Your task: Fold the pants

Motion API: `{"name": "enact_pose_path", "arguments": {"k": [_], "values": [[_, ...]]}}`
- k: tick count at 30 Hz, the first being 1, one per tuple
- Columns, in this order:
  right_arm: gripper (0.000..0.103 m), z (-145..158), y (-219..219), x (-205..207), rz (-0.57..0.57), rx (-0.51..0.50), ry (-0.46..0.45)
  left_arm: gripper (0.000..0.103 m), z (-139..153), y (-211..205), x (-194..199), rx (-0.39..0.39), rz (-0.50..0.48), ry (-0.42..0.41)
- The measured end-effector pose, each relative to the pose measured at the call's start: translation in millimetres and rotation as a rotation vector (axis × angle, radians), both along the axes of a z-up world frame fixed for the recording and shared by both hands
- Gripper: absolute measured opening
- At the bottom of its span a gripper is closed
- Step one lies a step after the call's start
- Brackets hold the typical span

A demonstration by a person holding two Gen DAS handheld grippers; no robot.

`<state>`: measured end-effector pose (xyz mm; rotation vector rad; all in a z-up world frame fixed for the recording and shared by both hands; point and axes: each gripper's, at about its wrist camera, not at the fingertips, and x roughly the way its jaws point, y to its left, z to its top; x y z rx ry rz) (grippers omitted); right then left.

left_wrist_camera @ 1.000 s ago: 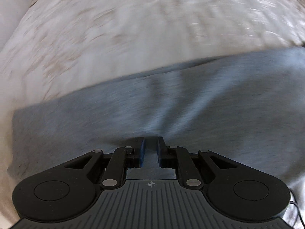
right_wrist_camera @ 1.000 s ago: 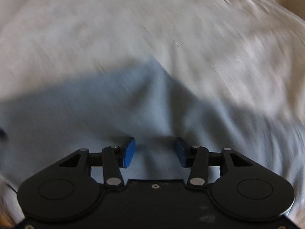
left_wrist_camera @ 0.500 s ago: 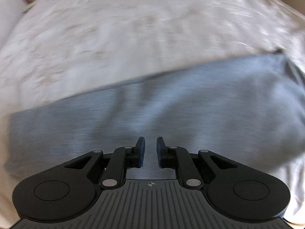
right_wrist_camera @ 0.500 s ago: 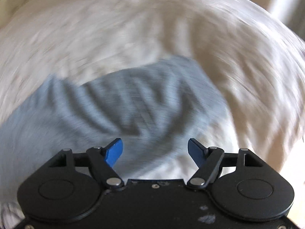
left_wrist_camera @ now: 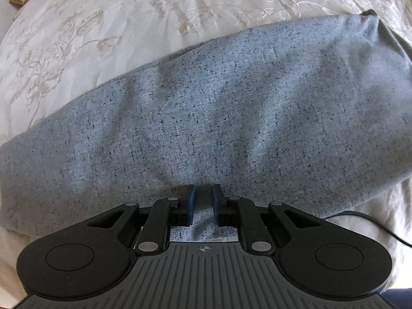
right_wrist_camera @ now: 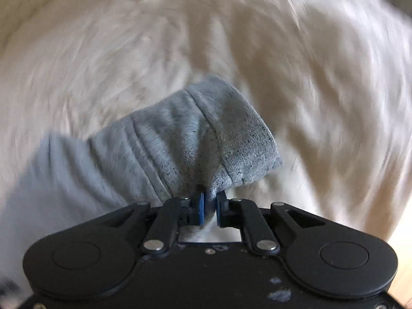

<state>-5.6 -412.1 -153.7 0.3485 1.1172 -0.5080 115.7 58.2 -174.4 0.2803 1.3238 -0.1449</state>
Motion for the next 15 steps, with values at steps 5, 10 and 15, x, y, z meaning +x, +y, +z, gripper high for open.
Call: {"name": "enact_pose_path", "arguments": {"k": [5, 10, 15], "values": [[0.011, -22.7, -1.1, 0.6, -0.005, -0.026, 0.074, 0.014, -1.0, -0.1, 3.8, 0.015, -0.021, 0.004], [0.05, 20.1, 41.4, 1.2, 0.103, -0.182, -0.071, 0.014, 1.7, 6.5, -5.4, 0.005, 0.005, 0.004], [0.051, 13.9, 105.9, 13.9, 0.35, -0.046, -0.128, 0.014, 2.0, 20.8, -13.5, -0.036, 0.045, -0.003]]}}
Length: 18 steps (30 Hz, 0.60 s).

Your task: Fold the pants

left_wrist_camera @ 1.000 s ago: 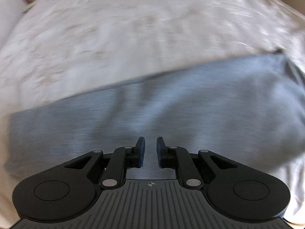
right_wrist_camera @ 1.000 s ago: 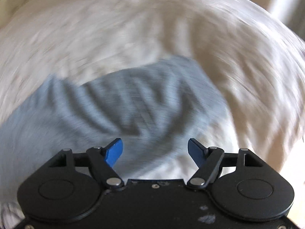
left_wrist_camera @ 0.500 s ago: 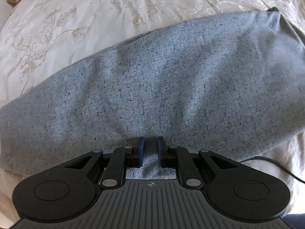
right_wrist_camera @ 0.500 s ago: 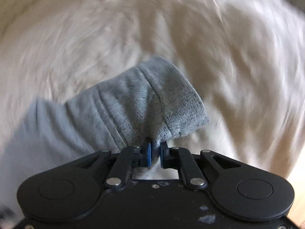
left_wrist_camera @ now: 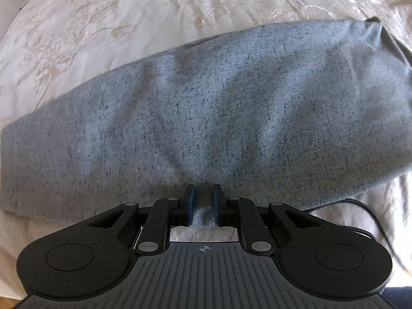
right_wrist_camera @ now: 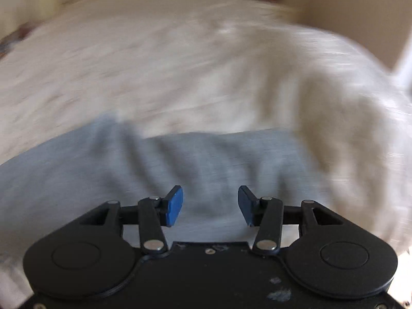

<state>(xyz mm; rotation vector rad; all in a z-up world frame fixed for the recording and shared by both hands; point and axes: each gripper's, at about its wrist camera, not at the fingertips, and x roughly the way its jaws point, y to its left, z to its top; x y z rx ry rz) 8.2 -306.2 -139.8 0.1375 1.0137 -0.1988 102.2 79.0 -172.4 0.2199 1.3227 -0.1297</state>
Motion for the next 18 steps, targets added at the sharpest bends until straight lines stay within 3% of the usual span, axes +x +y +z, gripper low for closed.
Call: {"name": "enact_pose_path", "arguments": {"k": [4, 7, 10, 11, 16, 18], "values": [[0.051, -33.6, 46.6, 7.7, 0.146, 0.038, 0.125, 0.014, 3.4, 21.5, -13.2, -0.096, 0.036, -0.003], [0.051, -45.5, 69.8, 4.2, 0.183, 0.02, 0.199, 0.014, 7.9, 50.1, -23.8, -0.217, 0.087, 0.001], [0.051, -27.6, 87.3, -0.2, 0.187, 0.041, 0.169, 0.016, 22.8, 79.1, -37.0, -0.235, 0.15, -0.046], [0.051, -17.4, 97.9, 1.1, 0.206, 0.041, 0.149, 0.024, 27.8, 89.2, -41.3, -0.222, 0.16, -0.067], [0.049, 4.4, 170.4, 23.0, 0.367, 0.136, 0.066, 0.04, 44.7, 146.4, -49.4, -0.25, 0.242, -0.119], [0.042, 2.1, 211.0, 39.6, 0.439, 0.165, 0.061, 0.044, 47.8, 167.5, -48.5, -0.251, 0.258, -0.129]]}}
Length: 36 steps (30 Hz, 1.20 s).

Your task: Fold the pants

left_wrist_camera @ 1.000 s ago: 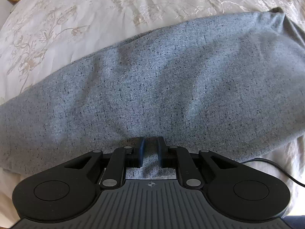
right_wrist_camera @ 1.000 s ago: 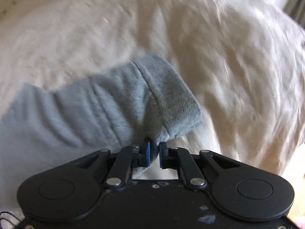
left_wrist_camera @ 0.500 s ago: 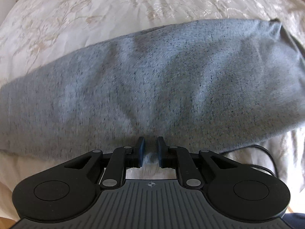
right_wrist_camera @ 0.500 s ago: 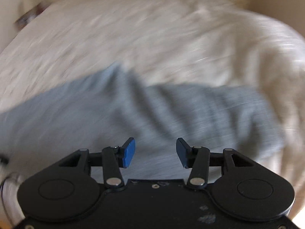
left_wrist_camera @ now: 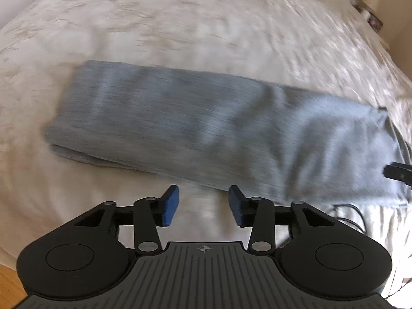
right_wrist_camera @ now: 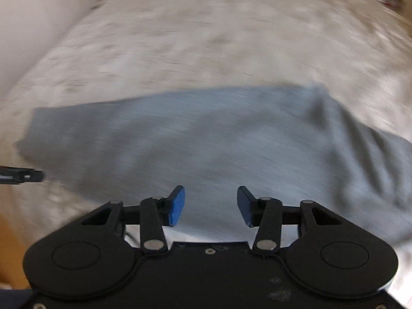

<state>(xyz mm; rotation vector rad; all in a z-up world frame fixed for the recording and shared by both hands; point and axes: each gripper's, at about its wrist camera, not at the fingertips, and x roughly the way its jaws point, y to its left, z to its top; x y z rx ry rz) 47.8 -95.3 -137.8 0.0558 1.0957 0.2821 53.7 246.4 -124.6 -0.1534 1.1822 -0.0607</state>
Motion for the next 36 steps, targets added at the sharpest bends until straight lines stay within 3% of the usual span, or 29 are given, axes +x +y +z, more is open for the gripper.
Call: {"name": "enact_pose_path", "arguments": {"k": [1, 3, 6, 8, 11, 14, 17, 21, 25, 31, 32, 36], "values": [[0.039, -2.8, 21.8, 7.0, 0.03, 0.015, 0.002, 0.046, 0.5, 10.5, 1.4, 0.003, 0.003, -0.002], [0.023, -10.6, 60.9, 24.0, 0.084, 0.038, 0.017, 0.046, 2.5, 29.3, 2.2, 0.012, 0.003, -0.012], [0.023, -27.1, 115.6, 48.3, 0.15, 0.026, 0.028, 0.055, 8.3, 51.3, 7.2, 0.009, 0.002, -0.032], [0.023, -31.7, 145.7, 64.8, 0.175, 0.011, 0.049, 0.069, 10.0, 67.1, 12.5, -0.01, 0.0, -0.036], [0.023, -46.7, 171.8, 97.3, 0.182, -0.045, 0.075, 0.072, 13.0, 83.4, 17.7, -0.02, -0.007, -0.048], [0.02, -63.3, 175.4, 132.1, 0.117, -0.082, 0.083, 0.079, 19.3, 98.8, 24.3, -0.026, -0.018, -0.064], [0.021, -59.5, 177.4, 150.6, 0.033, -0.086, 0.063, 0.084, 25.6, 113.4, 32.3, -0.048, -0.018, -0.09], [0.03, -39.6, 178.5, 134.9, -0.015, -0.014, 0.032, 0.087, 22.0, 131.6, 46.6, -0.096, 0.011, -0.093], [0.031, -28.7, 182.8, 105.1, 0.011, 0.003, 0.035, 0.091, 3.3, 147.5, 59.7, -0.136, 0.043, -0.065], [0.035, -25.6, 177.4, 62.4, -0.019, 0.032, 0.079, 0.094, -42.9, 151.7, 82.9, -0.285, -0.002, 0.072], [0.035, -25.4, 177.6, 56.3, -0.024, 0.034, 0.089, 0.101, -46.6, 150.0, 85.7, -0.3, -0.014, 0.075], [0.036, -27.2, 177.8, 40.6, -0.034, 0.042, 0.111, 0.102, -54.2, 147.0, 101.5, -0.4, -0.025, 0.071]]}}
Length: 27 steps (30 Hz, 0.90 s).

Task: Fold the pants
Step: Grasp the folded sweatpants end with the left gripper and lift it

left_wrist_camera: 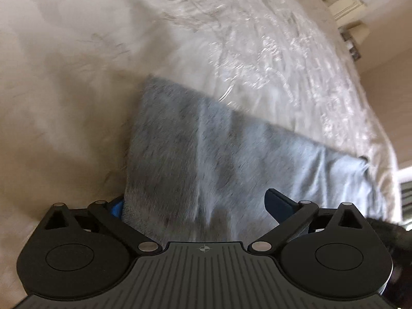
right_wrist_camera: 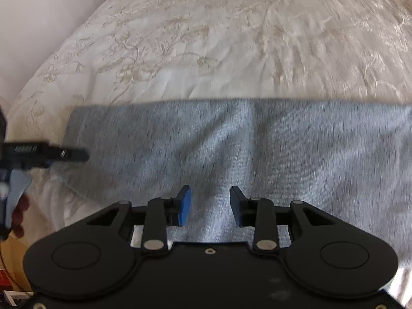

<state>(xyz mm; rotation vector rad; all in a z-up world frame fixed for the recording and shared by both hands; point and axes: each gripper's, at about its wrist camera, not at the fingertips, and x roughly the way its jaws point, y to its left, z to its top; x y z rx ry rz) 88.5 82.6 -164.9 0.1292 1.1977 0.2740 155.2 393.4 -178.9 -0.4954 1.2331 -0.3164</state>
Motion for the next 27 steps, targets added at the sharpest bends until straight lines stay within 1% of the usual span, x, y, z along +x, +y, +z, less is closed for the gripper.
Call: {"name": "enact_pose_path", "arguments": {"k": [2, 4, 6, 7, 9, 11, 12, 13, 16, 19, 20, 21, 22, 23, 25, 27], "values": [[0.037, 0.6, -0.2, -3.4, -0.007, 0.017, 0.001, 0.102, -0.8, -2.4, 9.3, -0.048, -0.01, 0.001], [0.039, 0.9, 0.7, -4.3, -0.008, 0.026, 0.002, 0.102, -0.4, -7.3, 15.9, -0.08, -0.026, 0.003], [0.04, 1.3, 1.7, -2.2, -0.004, 0.025, 0.003, 0.101, 0.9, -13.1, 19.0, -0.081, -0.033, 0.01], [0.04, 1.1, 2.2, -1.1, -0.002, 0.026, 0.002, 0.098, 2.2, -15.8, 18.5, -0.068, -0.033, 0.009], [0.04, 1.6, 2.9, 0.6, -0.003, 0.027, 0.002, 0.083, 4.6, -17.6, 14.0, -0.043, -0.019, 0.004], [0.04, 2.5, 3.0, 2.8, -0.005, 0.031, -0.003, 0.039, 5.7, -18.4, 9.7, -0.002, 0.005, 0.013], [0.04, 2.9, 3.2, 3.7, -0.003, 0.032, -0.004, 0.034, 6.7, -19.1, 7.3, 0.02, 0.017, 0.012], [0.04, 2.9, 3.7, 4.4, -0.002, 0.031, -0.005, 0.032, 7.5, -20.1, 5.6, 0.026, 0.02, 0.006], [0.038, 0.3, 6.2, 3.8, 0.011, 0.016, 0.004, 0.029, 12.0, -23.2, 3.0, 0.031, 0.03, -0.006], [0.032, -9.0, 10.9, -4.0, 0.04, -0.031, 0.025, 0.029, 18.1, -22.1, 2.2, 0.023, 0.068, -0.018], [0.025, -16.2, 13.2, -7.2, 0.056, -0.056, 0.053, 0.028, 19.6, -21.7, 2.5, 0.02, 0.08, -0.02], [0.023, -27.4, 15.6, -10.2, 0.07, -0.088, 0.101, 0.028, 20.3, -22.1, 3.5, 0.015, 0.087, -0.02], [0.023, -37.6, 15.7, -14.7, 0.071, -0.099, 0.134, 0.028, 20.9, -22.8, 4.1, 0.015, 0.087, -0.019], [0.022, -39.7, 14.5, -18.0, 0.065, -0.094, 0.128, 0.028, 21.6, -24.7, 5.0, 0.024, 0.081, -0.021], [0.022, -32.0, 10.9, -17.5, 0.058, -0.068, 0.123, 0.028, 24.1, -26.2, 5.3, 0.036, 0.079, -0.036], [0.023, -16.9, 2.4, -14.5, 0.027, -0.031, 0.085, 0.028, 25.7, -23.8, 4.4, 0.024, 0.093, -0.04]]}}
